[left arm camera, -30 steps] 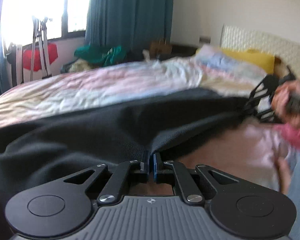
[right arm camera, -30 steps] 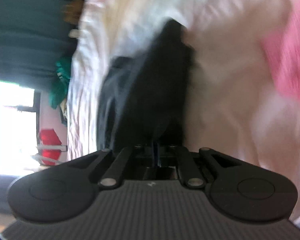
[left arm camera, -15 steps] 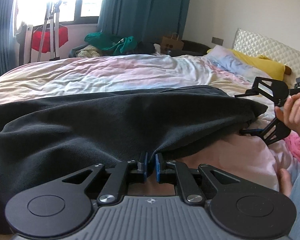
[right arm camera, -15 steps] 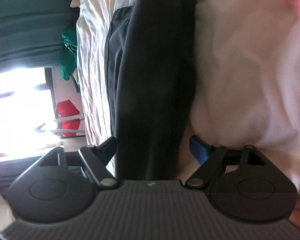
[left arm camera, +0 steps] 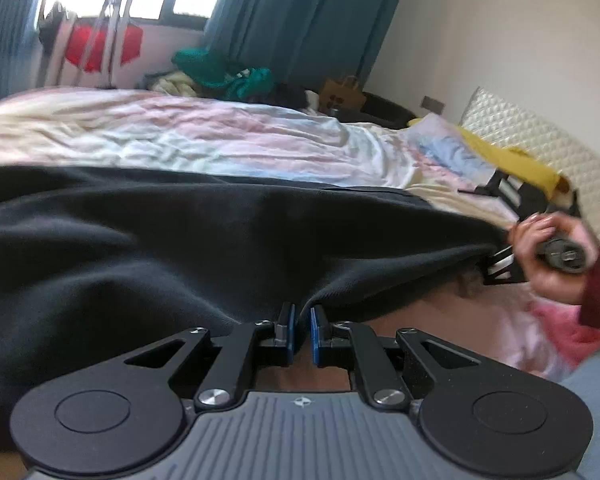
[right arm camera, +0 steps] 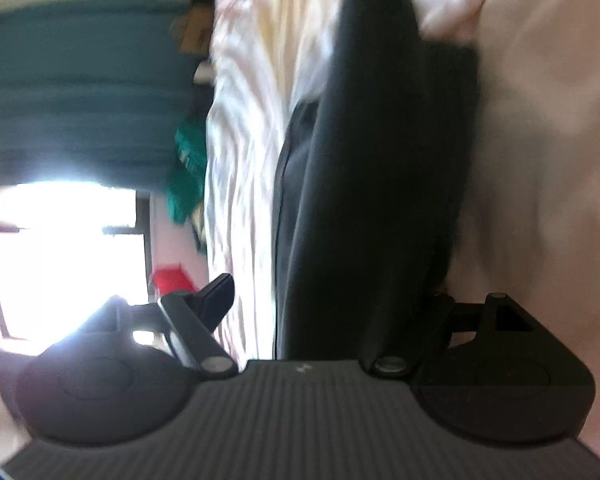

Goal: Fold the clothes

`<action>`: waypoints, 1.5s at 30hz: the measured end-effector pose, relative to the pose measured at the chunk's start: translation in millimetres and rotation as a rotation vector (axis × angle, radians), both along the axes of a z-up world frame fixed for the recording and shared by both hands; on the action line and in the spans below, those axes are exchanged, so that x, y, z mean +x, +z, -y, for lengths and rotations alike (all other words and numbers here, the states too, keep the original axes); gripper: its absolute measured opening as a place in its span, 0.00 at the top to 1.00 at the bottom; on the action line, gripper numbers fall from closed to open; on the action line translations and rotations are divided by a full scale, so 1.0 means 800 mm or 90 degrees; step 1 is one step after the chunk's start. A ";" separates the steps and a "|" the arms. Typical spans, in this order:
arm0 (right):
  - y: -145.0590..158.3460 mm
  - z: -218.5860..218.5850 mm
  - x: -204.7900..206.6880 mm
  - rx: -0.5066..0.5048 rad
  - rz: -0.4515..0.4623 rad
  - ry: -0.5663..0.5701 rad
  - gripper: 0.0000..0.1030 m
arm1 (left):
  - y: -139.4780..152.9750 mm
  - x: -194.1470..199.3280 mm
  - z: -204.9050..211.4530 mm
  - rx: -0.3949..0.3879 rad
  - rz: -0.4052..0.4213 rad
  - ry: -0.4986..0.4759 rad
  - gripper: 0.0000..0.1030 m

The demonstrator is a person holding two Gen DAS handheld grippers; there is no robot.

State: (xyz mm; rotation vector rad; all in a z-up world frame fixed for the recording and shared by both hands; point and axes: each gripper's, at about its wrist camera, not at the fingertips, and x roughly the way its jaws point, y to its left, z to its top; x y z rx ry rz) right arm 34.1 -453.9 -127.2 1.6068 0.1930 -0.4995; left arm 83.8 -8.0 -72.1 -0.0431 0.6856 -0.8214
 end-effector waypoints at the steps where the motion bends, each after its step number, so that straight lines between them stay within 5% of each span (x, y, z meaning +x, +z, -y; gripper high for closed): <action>1: -0.001 0.009 -0.007 0.001 0.004 -0.027 0.20 | 0.000 0.001 0.000 -0.006 -0.005 0.001 0.92; 5: 0.002 0.041 -0.025 -0.035 0.002 -0.076 0.20 | -0.003 0.002 0.002 -0.008 -0.012 0.001 0.92; 10: 0.006 0.062 -0.011 -0.078 -0.034 0.029 0.21 | -0.002 0.002 0.004 -0.006 -0.012 0.002 0.92; 19: -0.009 0.048 0.018 0.007 -0.053 0.086 0.21 | 0.008 -0.004 0.003 -0.013 0.011 0.011 0.80; 20: -0.008 0.042 0.023 -0.002 -0.058 0.088 0.28 | 0.011 -0.005 0.003 -0.015 0.015 0.015 0.76; 22: -0.002 0.042 0.026 -0.031 -0.086 0.094 0.46 | 0.018 -0.007 0.001 -0.021 0.022 0.025 0.48; 24: 0.000 0.040 0.019 -0.036 -0.114 0.096 0.60 | 0.023 -0.005 -0.003 -0.029 0.015 0.031 0.34; 29: -0.005 0.040 0.004 -0.057 -0.141 0.081 0.83 | 0.029 0.001 -0.013 -0.045 0.010 0.064 0.24; 35: 0.018 0.032 0.008 -0.152 -0.173 0.087 0.87 | 0.051 0.009 -0.038 -0.066 0.063 0.148 0.12; 41: 0.037 0.026 0.013 -0.243 -0.193 0.095 0.88 | 0.021 0.051 -0.042 0.088 0.001 0.283 0.14; 45: 0.058 0.014 0.017 -0.322 -0.200 0.099 0.88 | 0.002 0.056 -0.026 0.163 0.004 0.274 0.14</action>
